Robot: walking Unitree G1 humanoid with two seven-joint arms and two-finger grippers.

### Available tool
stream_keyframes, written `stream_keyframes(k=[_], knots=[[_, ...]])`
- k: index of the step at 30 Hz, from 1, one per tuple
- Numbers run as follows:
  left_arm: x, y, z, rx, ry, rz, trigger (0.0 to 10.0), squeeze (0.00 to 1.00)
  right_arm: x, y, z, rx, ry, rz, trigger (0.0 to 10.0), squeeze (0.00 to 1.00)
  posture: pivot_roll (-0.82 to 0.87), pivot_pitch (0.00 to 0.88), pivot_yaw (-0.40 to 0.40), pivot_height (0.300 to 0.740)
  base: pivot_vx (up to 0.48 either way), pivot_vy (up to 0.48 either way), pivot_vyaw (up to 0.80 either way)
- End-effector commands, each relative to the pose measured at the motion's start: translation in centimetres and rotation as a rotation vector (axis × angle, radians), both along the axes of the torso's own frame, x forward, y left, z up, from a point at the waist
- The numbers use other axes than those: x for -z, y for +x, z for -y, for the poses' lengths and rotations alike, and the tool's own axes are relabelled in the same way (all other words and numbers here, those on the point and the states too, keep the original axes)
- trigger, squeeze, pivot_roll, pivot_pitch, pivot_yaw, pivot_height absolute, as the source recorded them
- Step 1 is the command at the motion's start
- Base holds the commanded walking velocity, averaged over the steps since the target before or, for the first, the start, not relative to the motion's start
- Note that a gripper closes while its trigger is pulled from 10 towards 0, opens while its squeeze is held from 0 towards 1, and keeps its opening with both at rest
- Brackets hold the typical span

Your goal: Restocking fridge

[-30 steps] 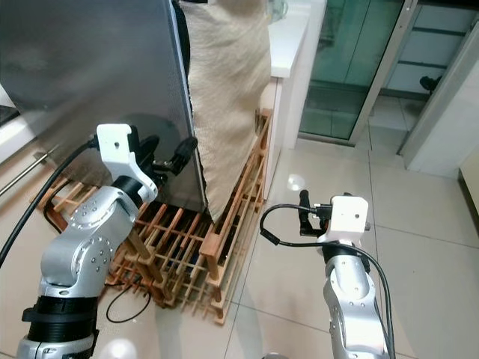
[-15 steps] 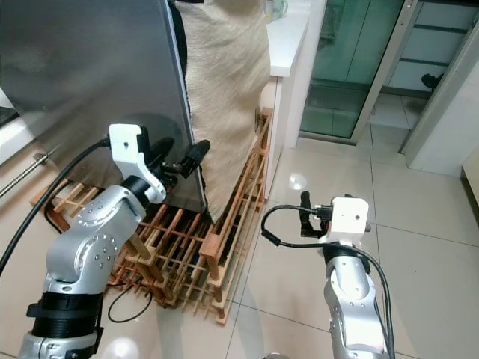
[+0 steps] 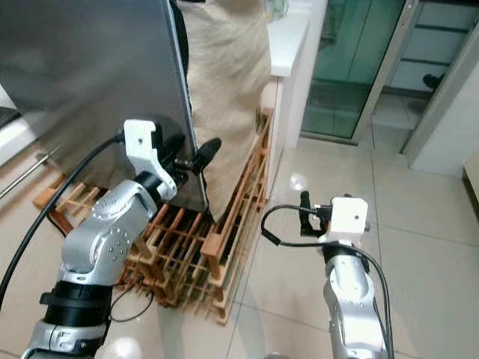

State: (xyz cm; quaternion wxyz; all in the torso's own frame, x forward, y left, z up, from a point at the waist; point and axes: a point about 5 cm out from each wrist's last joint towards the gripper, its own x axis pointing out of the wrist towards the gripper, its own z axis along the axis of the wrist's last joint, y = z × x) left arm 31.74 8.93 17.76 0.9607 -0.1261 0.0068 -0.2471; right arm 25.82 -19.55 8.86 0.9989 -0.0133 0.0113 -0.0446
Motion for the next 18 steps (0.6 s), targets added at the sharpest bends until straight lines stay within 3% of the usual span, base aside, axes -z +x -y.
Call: stream_keyframes(k=[1,4,7,12,18], knots=[[-1.1,0.5,0.7,0.002,0.014,0.046,10.0,0.0,-0.3,0.2,0.1,0.006,-0.005,0.017,10.0,0.0,-0.18,0.0,0.08,0.74,0.0,0.0,0.0],[-1.3,1.6,0.5,-0.107,0.044,0.046,10.0,0.0,-0.3,0.2,0.1,0.012,-0.008,0.018,10.0,0.0,-0.19,0.0,0.083,0.74,0.0,0.0,0.0],[-1.6,1.9,0.4,-0.134,0.039,0.056,10.0,0.0,-0.3,0.2,0.1,0.013,-0.009,0.018,10.0,0.0,-0.19,0.0,0.083,0.74,0.0,0.0,0.0],[-2.6,1.2,2.1,-0.01,-0.051,0.081,10.0,0.0,-0.3,0.2,0.1,0.014,-0.014,0.018,10.0,0.0,-0.19,0.0,0.084,0.74,0.0,0.0,0.0],[-2.5,0.7,2.7,0.057,-0.058,0.085,10.0,0.0,-0.2,0.2,0.1,0.017,-0.015,0.015,10.0,0.0,-0.19,0.0,0.08,0.74,0.0,0.0,0.0]])
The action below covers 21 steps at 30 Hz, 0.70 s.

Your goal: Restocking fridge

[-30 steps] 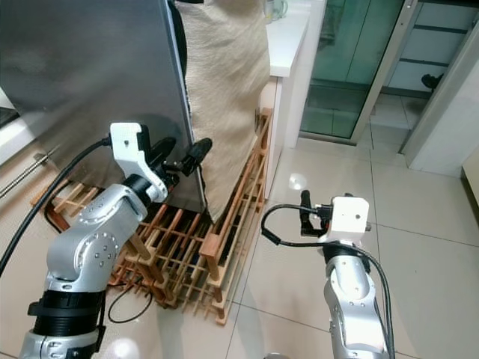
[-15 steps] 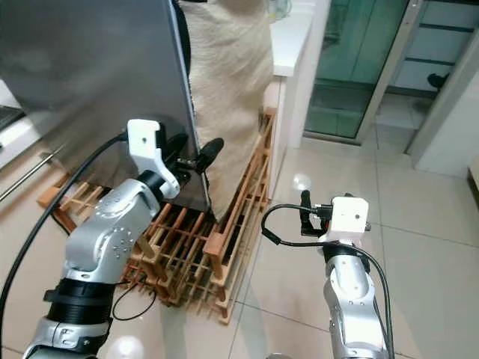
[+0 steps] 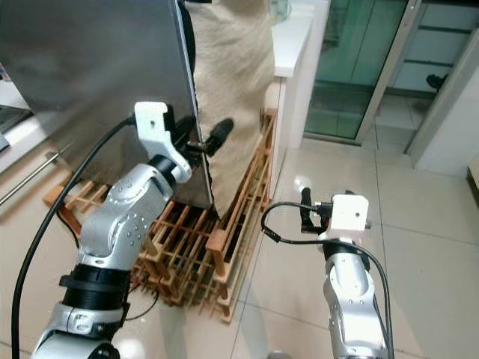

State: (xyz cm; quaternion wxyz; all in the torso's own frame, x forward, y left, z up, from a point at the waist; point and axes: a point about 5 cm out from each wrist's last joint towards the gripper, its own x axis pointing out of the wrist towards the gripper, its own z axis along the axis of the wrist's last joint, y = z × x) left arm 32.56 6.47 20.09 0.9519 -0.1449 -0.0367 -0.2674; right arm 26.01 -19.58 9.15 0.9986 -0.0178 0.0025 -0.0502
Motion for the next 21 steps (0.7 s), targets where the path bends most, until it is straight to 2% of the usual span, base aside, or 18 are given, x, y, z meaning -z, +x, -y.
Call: stream_keyframes(k=[1,4,9,12,15,16,18,19,21], knots=[[0.0,0.0,0.4,0.023,0.009,0.003,10.0,0.0,0.1,0.1,0.0,0.003,-0.005,-0.004,10.0,0.0,-0.19,0.0,0.08,0.74,0.0,0.0,0.0],[0.4,0.3,0.5,0.012,0.027,0.003,10.0,0.0,0.2,0.2,-0.1,0.0,-0.005,-0.005,10.0,0.0,-0.18,0.0,0.078,0.74,0.0,0.0,0.0],[2.5,2.5,-0.2,-0.151,0.117,-0.031,10.0,0.0,0.1,0.6,-0.3,-0.008,-0.004,-0.004,10.0,0.0,-0.18,0.0,0.076,0.74,0.0,0.0,0.0],[2.5,2.8,-0.1,-0.166,0.125,-0.031,10.0,0.0,0.1,0.6,-0.3,-0.009,-0.004,-0.003,10.0,0.0,-0.18,0.0,0.076,0.74,0.0,0.0,0.0],[2.2,2.8,1.7,-0.08,0.115,-0.011,10.0,0.0,0.2,0.5,-0.2,-0.007,-0.004,-0.005,10.0,0.0,-0.19,0.0,0.077,0.74,0.0,0.0,0.0],[2.2,2.8,1.7,-0.08,0.115,-0.011,10.0,0.0,0.2,0.5,-0.2,-0.007,-0.004,-0.005,10.0,0.0,-0.19,0.0,0.077,0.74,0.0,0.0,0.0],[1.7,2.3,4.1,0.071,0.069,0.004,10.0,0.0,0.3,0.2,-0.2,-0.005,0.002,-0.012,10.0,0.0,-0.19,0.0,0.069,0.74,0.0,0.0,0.0],[1.7,2.3,4.1,0.071,0.069,0.004,10.0,0.0,0.3,0.2,-0.2,-0.005,0.002,-0.012,10.0,0.0,-0.19,0.0,0.069,0.74,0.0,0.0,0.0],[0.7,1.3,7.3,0.287,-0.024,0.029,10.0,0.0,0.8,-0.7,-0.2,0.004,0.017,-0.035,10.0,0.0,-0.19,0.0,0.066,0.74,0.0,0.0,0.0]])
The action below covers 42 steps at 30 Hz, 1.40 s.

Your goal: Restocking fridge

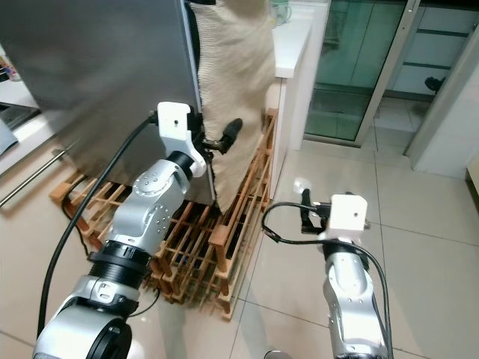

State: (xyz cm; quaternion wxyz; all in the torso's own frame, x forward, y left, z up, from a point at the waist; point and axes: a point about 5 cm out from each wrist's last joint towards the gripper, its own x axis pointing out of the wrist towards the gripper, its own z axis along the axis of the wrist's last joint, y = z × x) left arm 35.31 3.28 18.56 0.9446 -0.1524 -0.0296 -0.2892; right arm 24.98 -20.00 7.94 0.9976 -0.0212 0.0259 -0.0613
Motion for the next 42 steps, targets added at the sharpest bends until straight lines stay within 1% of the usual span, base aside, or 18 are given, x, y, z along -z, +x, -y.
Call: stream_keyframes(k=[1,4,7,11,14,16,17,19,20,21,22,27,29,31,32,37,38,42], knots=[[-1.7,-2.3,6.0,0.371,-0.091,0.045,10.0,0.0,0.1,-0.4,-0.6,-0.017,0.023,-0.009,10.0,0.0,-0.2,0.0,0.068,0.74,0.0,0.0,0.0],[-3.5,-4.5,9.6,0.615,-0.199,0.073,10.0,0.0,0.9,-1.7,-0.6,-0.015,0.02,-0.042,10.0,0.0,-0.23,0.0,0.073,0.74,0.0,0.0,0.0],[-4.3,-6.6,12.4,0.791,-0.222,0.099,10.0,0.0,1.0,-2.6,-0.5,-0.018,0.008,-0.051,10.0,0.0,-0.25,0.0,0.082,0.74,0.0,0.0,0.0],[-5.3,-8.8,14.2,0.959,-0.265,0.123,10.0,0.0,1.2,-3.6,-0.2,-0.005,-0.002,-0.064,10.0,0.0,-0.28,0.0,0.088,0.74,0.0,0.0,0.0],[-5.4,-8.8,14.1,0.969,-0.266,0.135,10.0,0.0,1.0,-3.7,-0.1,0.0,-0.004,-0.059,10.0,0.0,-0.29,0.0,0.09,0.74,0.0,0.0,0.0],[-5.3,-6.8,10.6,0.856,-0.298,0.129,10.0,0.0,0.2,-3.1,-0.5,-0.007,0.0,-0.019,10.0,0.0,-0.28,0.0,0.089,0.74,0.0,0.0,0.0],[-5.3,-6.8,10.6,0.856,-0.298,0.129,10.0,0.0,0.2,-3.1,-0.5,-0.007,0.0,-0.019,10.0,0.0,-0.28,0.0,0.089,0.74,0.0,0.0,0.0],[-4.7,-5.5,7.5,0.73,-0.276,0.136,10.0,0.0,-0.2,-2.5,-0.7,-0.01,0.014,0.0,10.0,0.0,-0.27,0.0,0.09,0.74,0.0,0.0,0.0],[-3.5,-4.2,4.2,0.6,-0.253,0.109,10.0,0.0,-0.7,-1.9,-0.7,-0.011,0.021,0.014,10.0,0.0,-0.26,0.0,0.089,0.74,0.0,0.0,0.0],[-3.5,-4.2,4.2,0.6,-0.253,0.109,10.0,0.0,-0.7,-1.9,-0.7,-0.011,0.021,0.014,10.0,0.0,-0.26,0.0,0.089,0.74,0.0,0.0,0.0],[-2.3,-3.4,0.3,0.483,-0.229,0.097,10.0,0.0,-1.1,-1.2,-0.6,-0.02,0.015,0.021,10.0,0.0,-0.23,0.0,0.08,0.74,0.0,0.0,0.0],[0.0,-4.8,-9.0,0.34,-0.132,0.068,10.0,0.0,-1.3,0.6,-0.6,-0.058,0.018,0.022,10.0,0.0,-0.14,0.0,0.047,0.74,0.0,0.0,0.23],[0.5,-5.8,-11.3,0.308,-0.104,0.043,10.0,0.0,-1.3,1.3,-1.0,-0.087,0.017,0.018,10.0,0.0,-0.11,0.0,0.033,0.74,0.0,0.0,0.55],[0.8,-6.3,-12.2,0.274,-0.083,0.033,10.0,0.0,-1.4,1.7,-1.4,-0.11,0.015,0.02,10.0,0.0,-0.09,0.0,0.023,0.74,0.0,0.0,0.52],[1.5,-7.4,-13.3,0.19,-0.06,0.002,10.0,0.0,-1.7,2.7,-2.5,-0.166,0.021,0.031,10.0,0.0,-0.07,0.0,0.017,0.74,0.0,0.0,0.44],[2.3,-7.6,-13.0,0.047,-0.04,-0.046,10.0,0.0,-1.8,3.7,-3.5,-0.208,0.026,0.029,10.0,0.0,-0.05,0.0,0.017,0.74,0.0,0.0,0.18],[2.8,-7.2,-12.7,-0.088,0.041,-0.044,10.0,0.0,-2.1,4.1,-3.9,-0.207,0.024,0.051,10.0,0.0,-0.04,0.0,0.024,0.74,0.0,0.0,0.0],[2.8,-7.0,-12.0,-0.162,0.116,-0.018,10.0,0.0,-1.7,4.4,-4.4,-0.201,-0.001,0.018,10.0,0.0,-0.05,0.0,0.037,0.74,0.0,0.0,0.17]])
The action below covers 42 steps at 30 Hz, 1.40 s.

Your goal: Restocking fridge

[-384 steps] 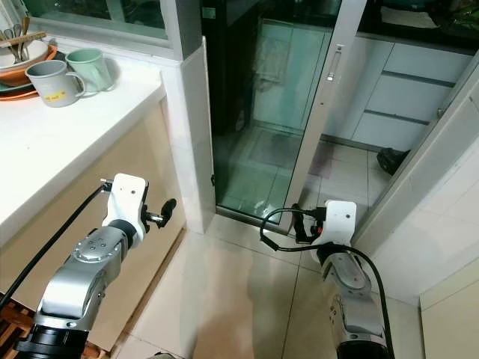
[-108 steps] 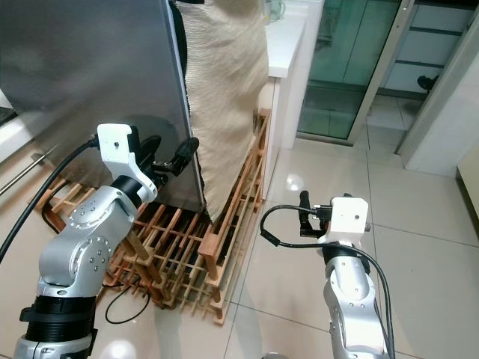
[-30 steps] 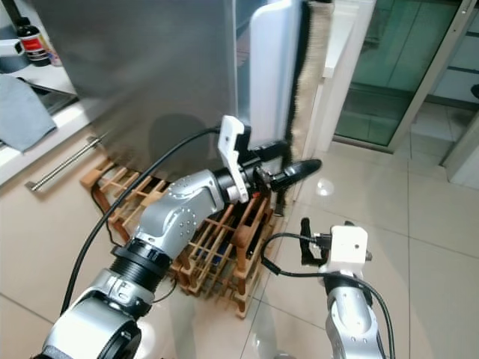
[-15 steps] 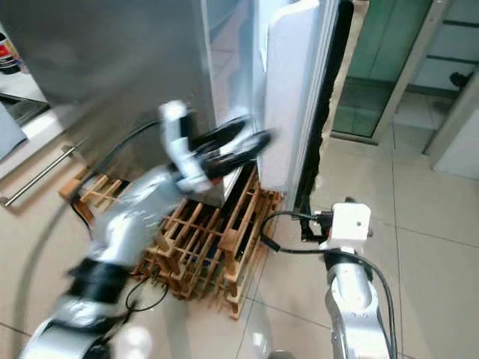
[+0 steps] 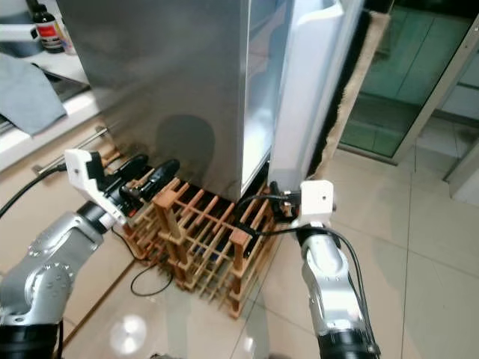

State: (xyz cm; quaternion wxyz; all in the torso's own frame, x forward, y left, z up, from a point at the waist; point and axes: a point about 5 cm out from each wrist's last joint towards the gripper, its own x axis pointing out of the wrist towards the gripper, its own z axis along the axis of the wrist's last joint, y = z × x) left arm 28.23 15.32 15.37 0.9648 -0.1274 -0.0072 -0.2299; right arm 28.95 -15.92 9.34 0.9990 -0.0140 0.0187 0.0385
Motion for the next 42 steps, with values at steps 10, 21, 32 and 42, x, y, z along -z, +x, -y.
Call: stream_keyframes(k=[10,21,32,42], knots=[[-0.46,0.04,0.17,-0.048,0.07,0.036,10.0,0.0,-0.11,0.42,-0.48,-0.009,-0.037,0.001,10.0,0.0,-0.05,0.0,0.04,0.74,0.0,0.0,0.0],[-0.46,0.04,0.17,-0.048,0.07,0.036,10.0,0.0,-0.11,0.42,-0.48,-0.009,-0.037,0.001,10.0,0.0,-0.05,0.0,0.04,0.74,0.0,0.0,0.0],[-0.46,0.04,0.17,-0.048,0.07,0.036,10.0,0.0,-0.11,0.42,-0.48,-0.009,-0.037,0.001,10.0,0.0,-0.05,0.0,0.04,0.74,0.0,0.0,0.0],[-0.46,0.04,0.17,-0.048,0.07,0.036,10.0,0.0,-0.11,0.42,-0.48,-0.009,-0.037,0.001,10.0,0.0,-0.05,0.0,0.04,0.74,0.0,0.0,0.0]])
